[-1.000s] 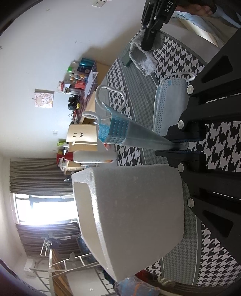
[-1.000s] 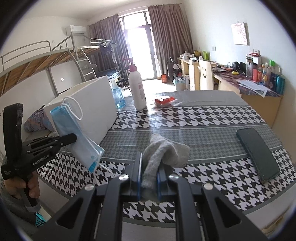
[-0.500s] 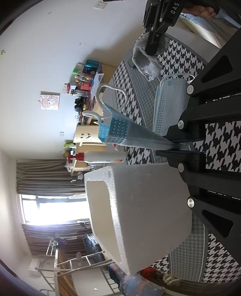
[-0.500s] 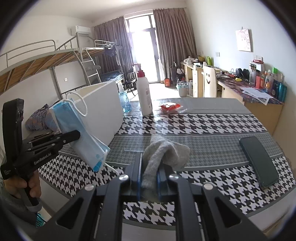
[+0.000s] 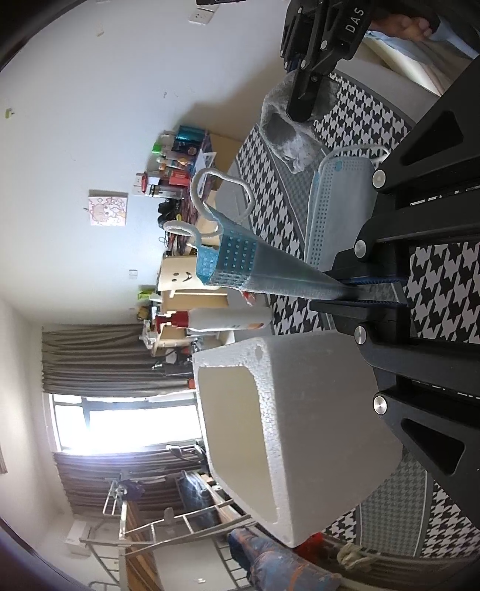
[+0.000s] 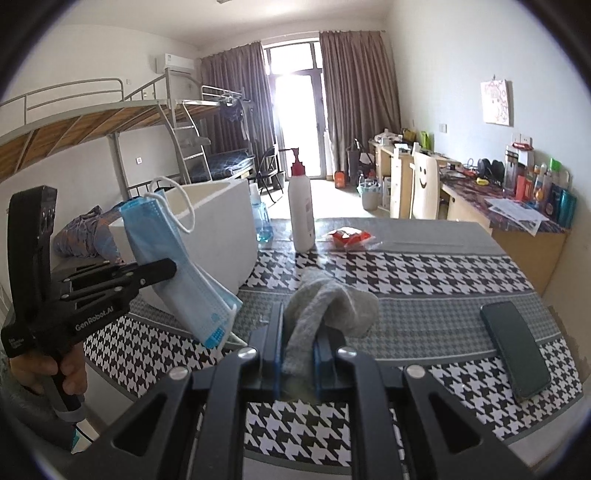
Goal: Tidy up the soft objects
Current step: 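Lift the blue mask with the left tool while the right tool lifts the grey sock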
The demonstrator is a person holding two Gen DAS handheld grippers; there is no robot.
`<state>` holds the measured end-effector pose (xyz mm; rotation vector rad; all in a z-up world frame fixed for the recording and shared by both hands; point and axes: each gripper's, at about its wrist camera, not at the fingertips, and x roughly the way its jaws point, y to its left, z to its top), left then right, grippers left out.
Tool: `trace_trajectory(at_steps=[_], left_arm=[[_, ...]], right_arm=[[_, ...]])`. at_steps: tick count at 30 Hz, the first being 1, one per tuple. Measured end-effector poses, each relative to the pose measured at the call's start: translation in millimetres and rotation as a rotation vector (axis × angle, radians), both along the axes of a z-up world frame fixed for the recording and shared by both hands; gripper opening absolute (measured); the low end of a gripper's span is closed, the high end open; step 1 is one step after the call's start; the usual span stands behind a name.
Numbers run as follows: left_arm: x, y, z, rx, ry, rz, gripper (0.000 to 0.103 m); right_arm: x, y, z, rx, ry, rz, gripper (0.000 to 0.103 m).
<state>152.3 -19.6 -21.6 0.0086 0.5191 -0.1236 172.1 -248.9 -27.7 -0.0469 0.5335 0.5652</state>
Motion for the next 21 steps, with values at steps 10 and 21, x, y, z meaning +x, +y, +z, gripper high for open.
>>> trace_trajectory(at_steps=[10,21], left_arm=[[0.0,0.9,19.4,0.009,-0.052,-0.013,0.007],[2.6,0.3,36.7,0.008,-0.100,-0.029,0.007]], right_arm=[[2.1,0.7,13.8,0.005,-0.042,-0.001,0.016],[1.9,5.7,29.4,0.010,-0.094,0.001,0.016]])
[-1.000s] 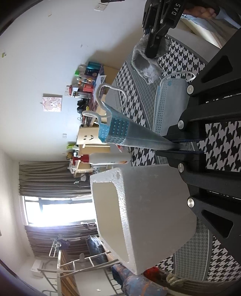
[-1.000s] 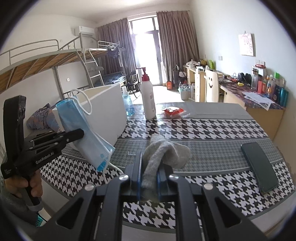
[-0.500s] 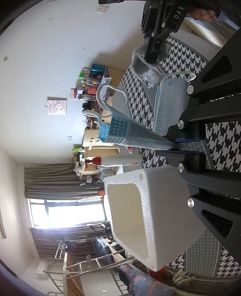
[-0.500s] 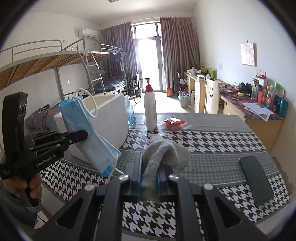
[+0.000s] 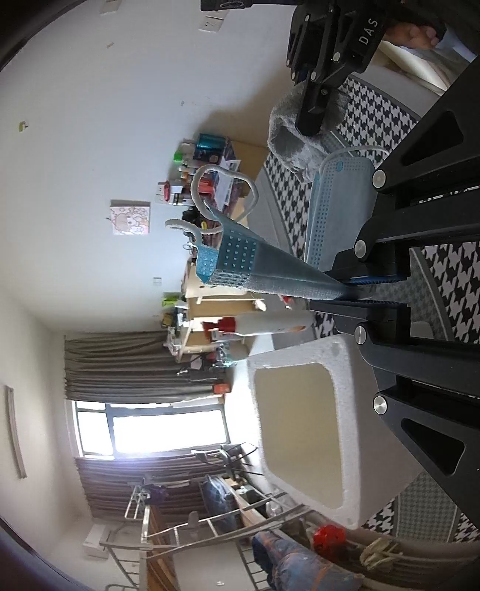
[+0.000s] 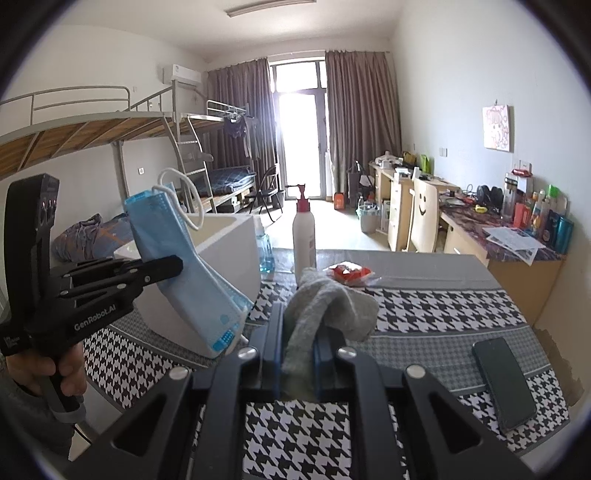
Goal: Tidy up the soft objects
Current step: 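Lift the blue mask with the left tool while the right tool lifts the grey sock, then carry the mask with the left tool while the right tool carries the sock toward the foam box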
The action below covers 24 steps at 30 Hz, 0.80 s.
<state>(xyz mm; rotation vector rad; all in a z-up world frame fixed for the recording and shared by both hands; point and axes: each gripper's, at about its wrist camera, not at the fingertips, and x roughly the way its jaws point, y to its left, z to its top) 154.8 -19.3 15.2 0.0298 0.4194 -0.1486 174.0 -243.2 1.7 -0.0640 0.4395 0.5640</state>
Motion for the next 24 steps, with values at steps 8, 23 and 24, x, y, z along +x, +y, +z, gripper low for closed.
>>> trace_trajectory(at_steps=[8,23,24], left_arm=[[5.7,4.2,15.6,0.004,-0.035,0.006,0.007],[17.1,18.2,31.4,-0.006,-0.065,0.062,0.007],[17.4,18.5,32.2,-0.005,-0.068,0.066,0.007]], right_arm=[[0.7,2.0,14.5,0.012,-0.045,0.000,0.016],[10.7,10.5,30.0,0.038,-0.076,0.014,0.016],[11.1,10.3,30.9,0.039,-0.079,0.016,0.016]])
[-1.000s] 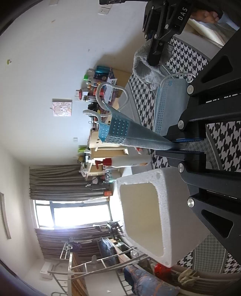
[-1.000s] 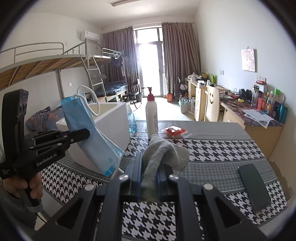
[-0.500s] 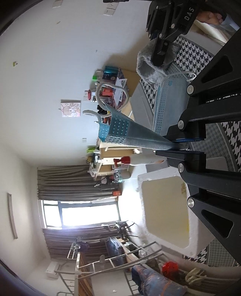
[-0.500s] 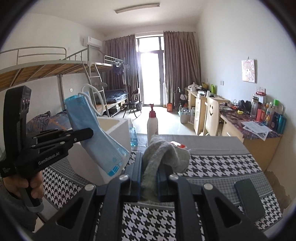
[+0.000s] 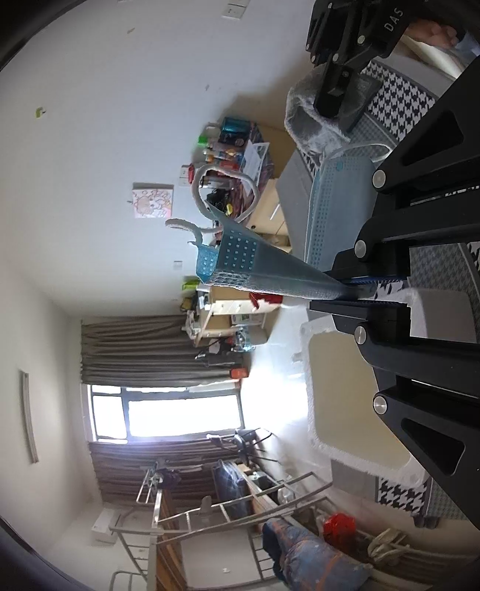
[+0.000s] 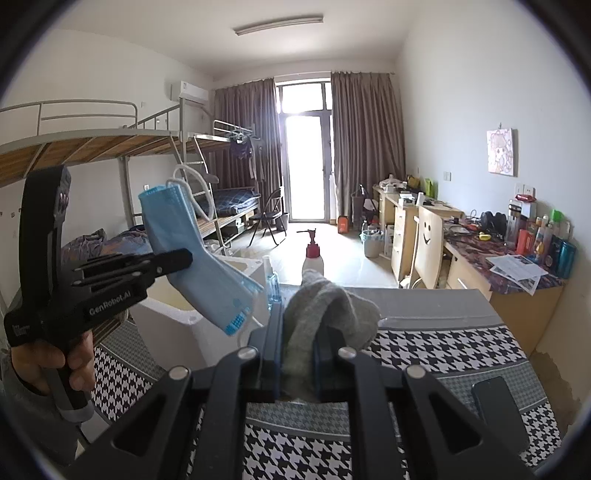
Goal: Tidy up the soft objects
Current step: 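Carry the mask with the left tool while the right tool carries the sock toward the foam box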
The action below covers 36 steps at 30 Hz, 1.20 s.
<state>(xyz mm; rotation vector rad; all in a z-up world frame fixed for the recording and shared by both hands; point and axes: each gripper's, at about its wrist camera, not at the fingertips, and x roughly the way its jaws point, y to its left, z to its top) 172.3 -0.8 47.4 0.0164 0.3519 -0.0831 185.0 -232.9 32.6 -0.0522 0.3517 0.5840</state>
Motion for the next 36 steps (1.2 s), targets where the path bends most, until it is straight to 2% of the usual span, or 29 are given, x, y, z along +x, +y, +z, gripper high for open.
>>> trace_trajectory(at_steps=[12,24,36], left_arm=[[10.0,18.0,6.2,0.019,-0.017,0.079,0.007],[21.7,43.0,-1.2,0.014,0.015,0.182,0.007],[35.9,59.2,-12.6,0.012,0.083,0.251,0.007]], right_arm=[[7.5,15.3,12.3,0.010,-0.021,0.041,0.016],[11.8,38.8,17.3,-0.002,-0.040,0.117,0.016],[19.8,58.3,26.5,-0.012,-0.036,0.172,0.016]])
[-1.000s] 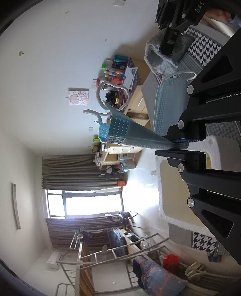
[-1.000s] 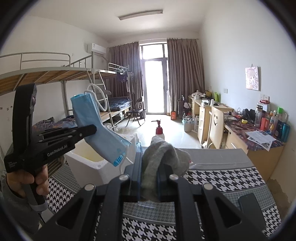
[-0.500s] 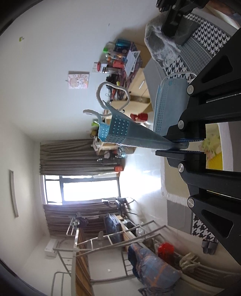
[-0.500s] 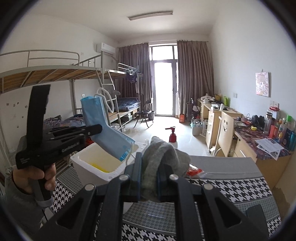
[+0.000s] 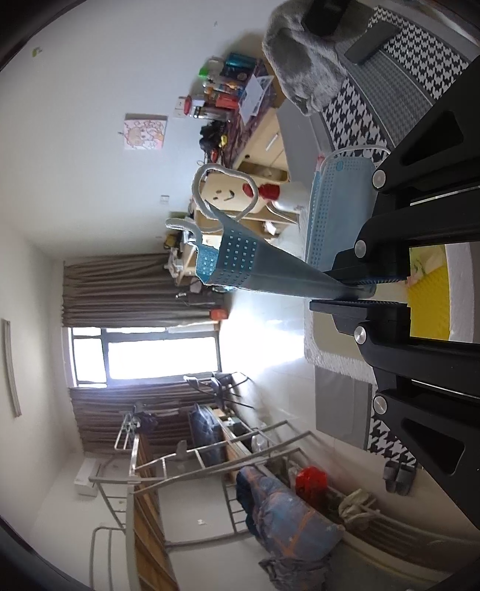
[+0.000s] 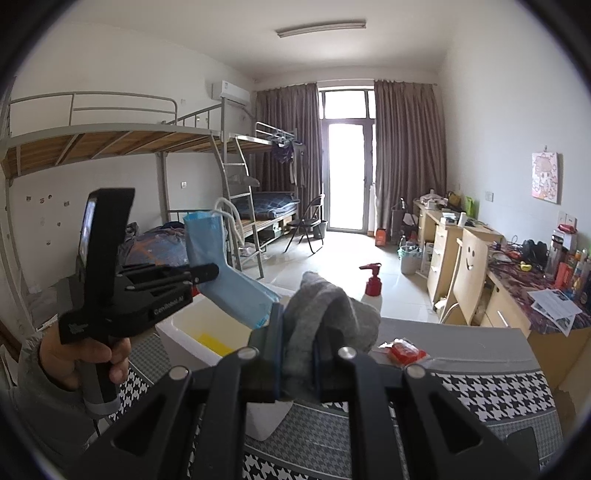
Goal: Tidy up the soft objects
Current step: 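Carry the mask with the left tool while the right tool carries the sock toward the foam box, then lower the blue mask into the foam box and open the left tool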
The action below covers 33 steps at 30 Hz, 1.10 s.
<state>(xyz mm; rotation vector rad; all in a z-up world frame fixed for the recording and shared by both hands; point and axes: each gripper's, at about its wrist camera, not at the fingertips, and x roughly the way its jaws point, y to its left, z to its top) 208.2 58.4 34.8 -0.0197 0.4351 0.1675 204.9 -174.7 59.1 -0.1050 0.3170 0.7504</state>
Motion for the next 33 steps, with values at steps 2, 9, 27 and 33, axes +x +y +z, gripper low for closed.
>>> trace_trajectory(at_steps=[2,9,27,33], left_arm=[[3.5,3.4,-2.6,0.001,0.012,0.020,0.007],[11.7,13.3,-13.5,-0.012,0.054,0.052,0.007],[0.7,16.8,-19.4,-0.023,0.061,0.064,0.102],[-14.8,16.8,-14.4,-0.005,0.035,0.063,0.102]], right_arm=[[1.0,2.3,0.1,-0.005,-0.001,0.008,0.016],[4.9,14.8,0.3,-0.023,0.002,0.040,0.016],[12.0,32.6,4.8,-0.056,-0.007,0.065,0.016],[10.5,43.1,6.0,-0.058,-0.011,0.088,0.016]])
